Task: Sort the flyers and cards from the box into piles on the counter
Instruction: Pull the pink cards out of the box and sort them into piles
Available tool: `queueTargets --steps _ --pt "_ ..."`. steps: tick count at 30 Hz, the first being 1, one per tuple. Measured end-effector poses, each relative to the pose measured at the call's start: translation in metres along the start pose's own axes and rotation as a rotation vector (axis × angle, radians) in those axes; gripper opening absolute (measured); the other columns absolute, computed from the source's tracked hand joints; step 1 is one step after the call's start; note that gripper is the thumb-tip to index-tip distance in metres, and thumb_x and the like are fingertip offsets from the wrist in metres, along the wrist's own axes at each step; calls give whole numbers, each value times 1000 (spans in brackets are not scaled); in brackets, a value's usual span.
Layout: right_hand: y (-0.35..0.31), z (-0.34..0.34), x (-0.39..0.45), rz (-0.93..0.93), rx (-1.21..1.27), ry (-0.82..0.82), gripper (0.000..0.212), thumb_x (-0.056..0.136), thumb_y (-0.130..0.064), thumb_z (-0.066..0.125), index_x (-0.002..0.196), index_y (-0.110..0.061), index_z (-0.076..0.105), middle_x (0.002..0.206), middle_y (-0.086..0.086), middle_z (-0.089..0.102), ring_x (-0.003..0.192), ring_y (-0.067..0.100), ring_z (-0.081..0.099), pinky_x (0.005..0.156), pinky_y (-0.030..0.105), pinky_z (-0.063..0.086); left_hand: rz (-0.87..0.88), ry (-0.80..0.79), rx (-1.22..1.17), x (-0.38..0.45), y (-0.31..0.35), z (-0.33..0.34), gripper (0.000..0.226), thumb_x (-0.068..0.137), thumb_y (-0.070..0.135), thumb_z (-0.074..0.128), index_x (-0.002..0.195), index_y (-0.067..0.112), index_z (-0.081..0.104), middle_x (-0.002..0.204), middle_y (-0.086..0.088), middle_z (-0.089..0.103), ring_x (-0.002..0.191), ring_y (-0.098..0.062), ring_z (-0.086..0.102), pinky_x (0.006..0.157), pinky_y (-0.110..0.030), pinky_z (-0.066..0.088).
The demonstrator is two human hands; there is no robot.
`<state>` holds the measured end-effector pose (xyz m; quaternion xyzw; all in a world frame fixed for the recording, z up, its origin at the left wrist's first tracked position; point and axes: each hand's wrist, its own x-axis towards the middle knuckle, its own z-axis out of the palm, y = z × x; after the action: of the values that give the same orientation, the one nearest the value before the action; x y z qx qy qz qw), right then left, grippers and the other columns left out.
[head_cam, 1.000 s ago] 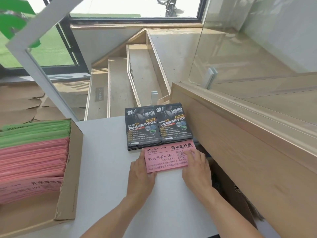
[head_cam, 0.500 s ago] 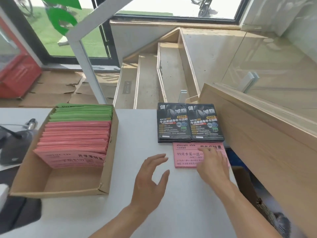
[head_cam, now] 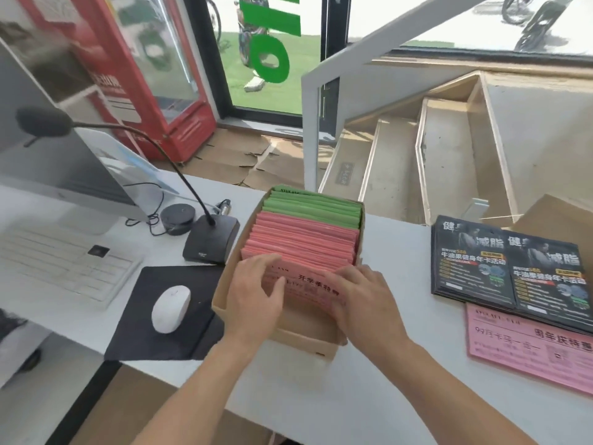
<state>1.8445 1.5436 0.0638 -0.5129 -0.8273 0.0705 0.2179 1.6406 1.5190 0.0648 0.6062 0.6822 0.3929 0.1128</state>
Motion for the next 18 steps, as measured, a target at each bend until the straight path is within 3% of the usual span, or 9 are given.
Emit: queueTargets --steps 4,8,12,18 --pt "-10 11 11 88 -193 -54 42 78 -24 75 119 -27 68 108 -6 65 98 23 57 84 36 46 127 -178 174 22 -32 -10 57 83 19 78 137 22 59 135 8 59 134 -13 44 116 -40 36" --pt "-17 13 12 102 -255 -13 46 71 -13 78 115 -22 70 100 -1 64 94 27 59 80 38 49 93 -257 171 21 -35 -6 64 89 31 72 148 30 45 145 14 50 143 -7 32 119 -35 32" --pt "-21 18 11 60 -295 -1 48 69 -5 79 112 -26 73 90 -2 61 86 24 57 76 37 48 58 -238 185 21 -32 -4 56 91 31 68 144 30 50 144 16 49 144 -3 29 113 -28 34" --pt "-24 19 9 50 -299 -9 42 75 -9 80 110 -32 75 86 -7 64 82 21 60 74 34 47 59 -246 176 21 -34 -5 43 91 35 69 133 29 61 142 17 50 144 -1 28 107 -24 38"
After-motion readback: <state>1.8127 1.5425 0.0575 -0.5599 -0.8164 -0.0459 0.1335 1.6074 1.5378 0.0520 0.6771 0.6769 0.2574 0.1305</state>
